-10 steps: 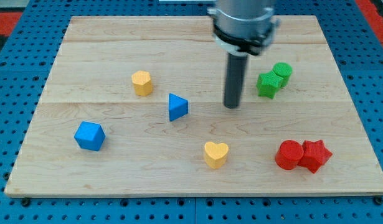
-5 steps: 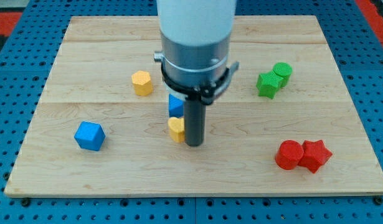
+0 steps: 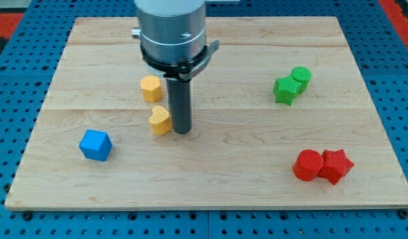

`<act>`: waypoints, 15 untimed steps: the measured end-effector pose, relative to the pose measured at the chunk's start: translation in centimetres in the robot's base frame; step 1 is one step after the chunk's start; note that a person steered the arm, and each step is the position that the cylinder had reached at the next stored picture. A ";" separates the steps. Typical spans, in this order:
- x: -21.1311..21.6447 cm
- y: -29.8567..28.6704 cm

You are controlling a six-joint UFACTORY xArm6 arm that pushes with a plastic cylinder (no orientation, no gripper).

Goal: Move the blue triangle closer to the blue cube

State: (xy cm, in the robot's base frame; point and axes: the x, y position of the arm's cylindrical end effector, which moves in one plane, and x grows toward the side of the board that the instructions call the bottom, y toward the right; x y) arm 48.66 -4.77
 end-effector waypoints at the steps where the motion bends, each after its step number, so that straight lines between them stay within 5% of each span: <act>1: 0.0 -2.7; 3: 1.0 -5.2; 7: -6.7 -6.0; 10: -7.7 9.4; 13: -0.3 9.6; 15: 3.8 -0.3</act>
State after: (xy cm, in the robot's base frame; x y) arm 52.48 -5.07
